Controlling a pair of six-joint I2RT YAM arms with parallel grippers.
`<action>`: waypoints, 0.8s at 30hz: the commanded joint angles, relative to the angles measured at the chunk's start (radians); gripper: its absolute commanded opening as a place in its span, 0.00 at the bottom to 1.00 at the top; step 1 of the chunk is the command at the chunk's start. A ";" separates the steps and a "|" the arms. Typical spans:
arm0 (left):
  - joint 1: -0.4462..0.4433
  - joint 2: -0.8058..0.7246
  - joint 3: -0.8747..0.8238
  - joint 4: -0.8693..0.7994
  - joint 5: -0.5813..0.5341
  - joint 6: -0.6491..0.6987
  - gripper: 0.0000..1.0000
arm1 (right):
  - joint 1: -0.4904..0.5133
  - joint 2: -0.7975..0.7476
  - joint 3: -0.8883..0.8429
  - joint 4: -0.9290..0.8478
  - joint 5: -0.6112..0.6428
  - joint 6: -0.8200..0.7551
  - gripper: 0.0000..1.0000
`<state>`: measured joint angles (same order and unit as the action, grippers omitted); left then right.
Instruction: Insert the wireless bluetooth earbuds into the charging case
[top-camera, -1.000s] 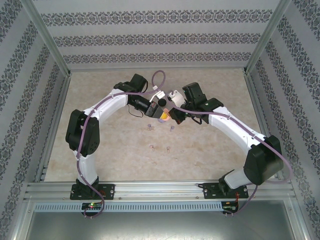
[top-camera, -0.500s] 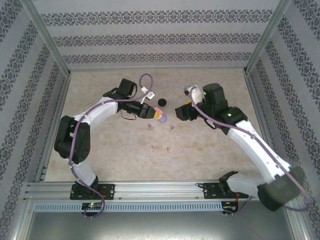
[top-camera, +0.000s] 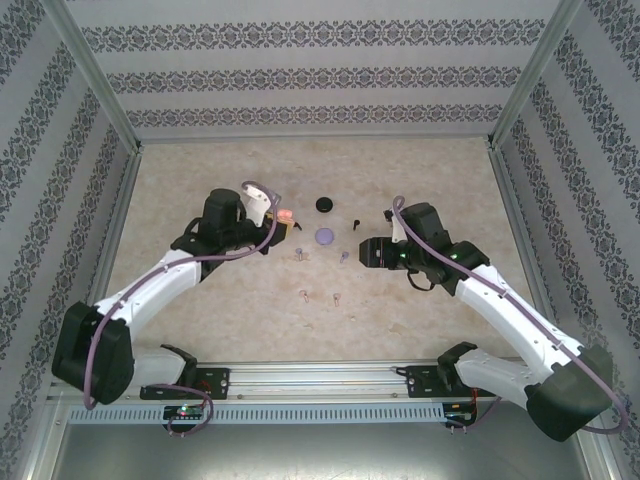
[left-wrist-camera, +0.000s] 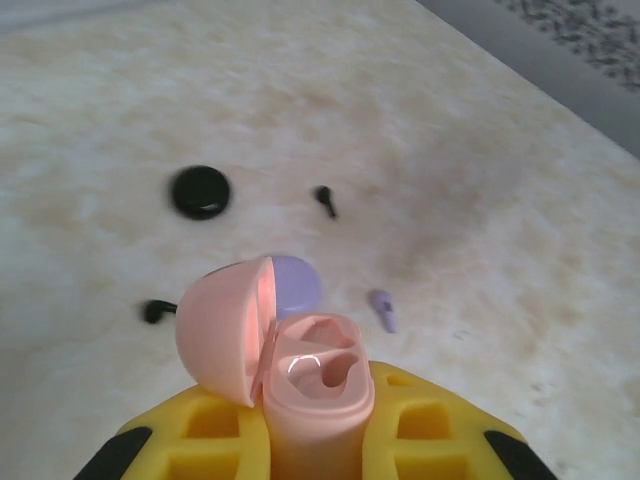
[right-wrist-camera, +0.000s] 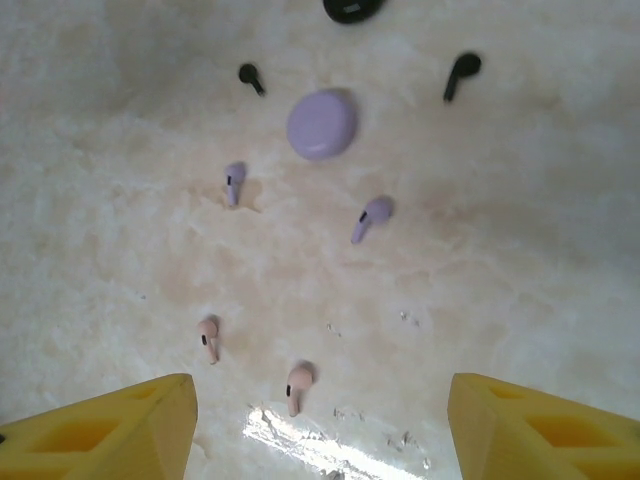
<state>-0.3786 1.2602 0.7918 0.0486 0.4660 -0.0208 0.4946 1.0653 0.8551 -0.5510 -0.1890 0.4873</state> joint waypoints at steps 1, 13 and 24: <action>-0.003 -0.088 -0.129 0.328 -0.122 0.030 0.00 | 0.024 0.014 -0.015 0.005 0.060 0.104 0.67; -0.005 -0.112 -0.315 0.929 -0.036 0.021 0.00 | 0.155 0.238 0.109 0.017 0.118 0.219 0.66; -0.005 -0.111 -0.318 1.002 0.019 0.015 0.00 | 0.231 0.482 0.307 -0.055 0.115 0.210 0.65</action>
<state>-0.3786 1.1473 0.4732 0.9657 0.4530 -0.0013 0.7094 1.5043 1.1194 -0.5583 -0.0898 0.6975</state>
